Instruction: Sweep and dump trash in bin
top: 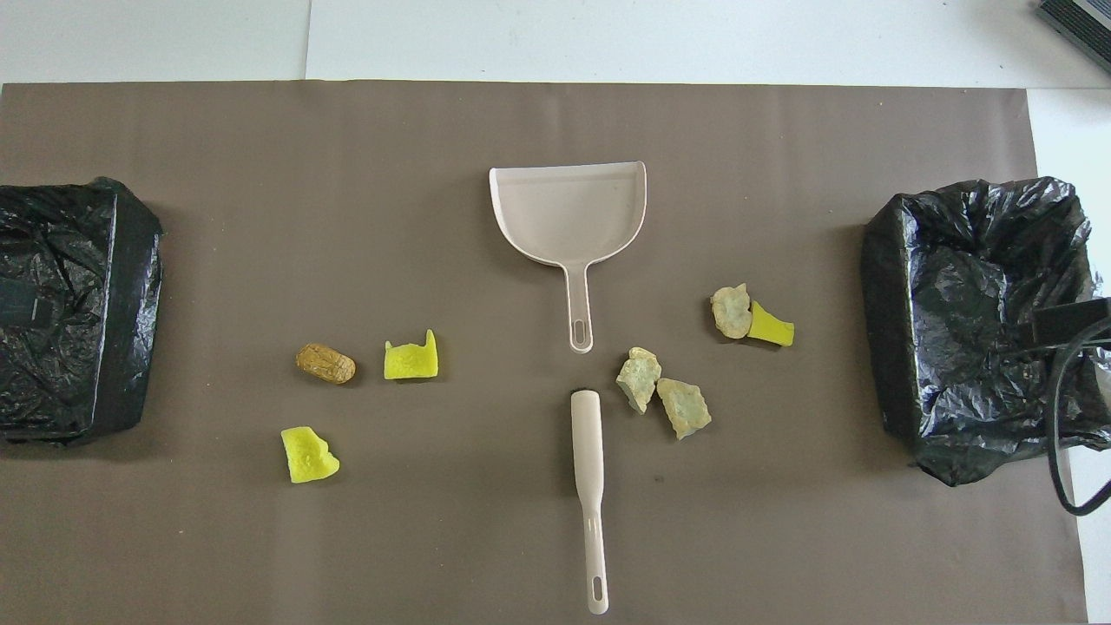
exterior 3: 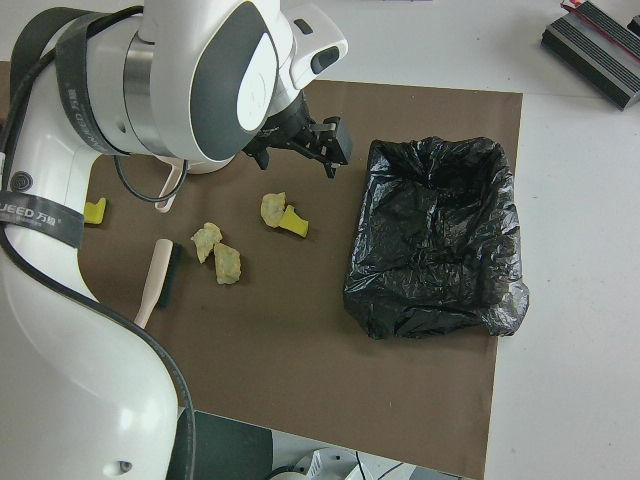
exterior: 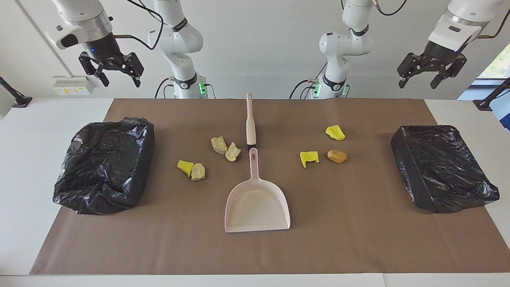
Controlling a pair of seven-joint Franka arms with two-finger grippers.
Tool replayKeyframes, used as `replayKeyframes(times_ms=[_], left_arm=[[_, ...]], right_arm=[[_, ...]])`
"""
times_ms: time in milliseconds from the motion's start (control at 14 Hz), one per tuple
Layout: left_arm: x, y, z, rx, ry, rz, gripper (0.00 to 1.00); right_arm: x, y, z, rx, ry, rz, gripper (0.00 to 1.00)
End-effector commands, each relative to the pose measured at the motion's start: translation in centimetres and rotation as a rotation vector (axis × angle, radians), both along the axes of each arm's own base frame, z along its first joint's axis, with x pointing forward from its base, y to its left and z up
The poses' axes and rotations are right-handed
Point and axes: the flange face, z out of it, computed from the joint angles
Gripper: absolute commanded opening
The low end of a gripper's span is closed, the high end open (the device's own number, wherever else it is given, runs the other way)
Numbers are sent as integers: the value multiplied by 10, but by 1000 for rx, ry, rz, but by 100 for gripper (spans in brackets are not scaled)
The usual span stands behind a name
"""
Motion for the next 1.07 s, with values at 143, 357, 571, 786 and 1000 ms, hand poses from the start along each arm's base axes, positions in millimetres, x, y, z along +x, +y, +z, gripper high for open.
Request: replayKeyframes(times_ms=[143, 357, 571, 786, 1000], left_arm=[[-6, -9, 4, 3, -5, -7, 100], [-8, -9, 4, 3, 4, -7, 100], [-7, -9, 3, 3, -2, -9, 100], [-11, -8, 0, 3, 6, -20, 100], [-18, -8, -5, 3, 20, -24, 100]], right_arm=[[-3, -1, 2, 20, 2, 11, 100], [-3, -1, 2, 20, 2, 11, 100], [-3, -1, 2, 20, 1, 11, 100], [-3, -1, 2, 19, 2, 10, 100], [-7, -3, 2, 3, 16, 8, 100]])
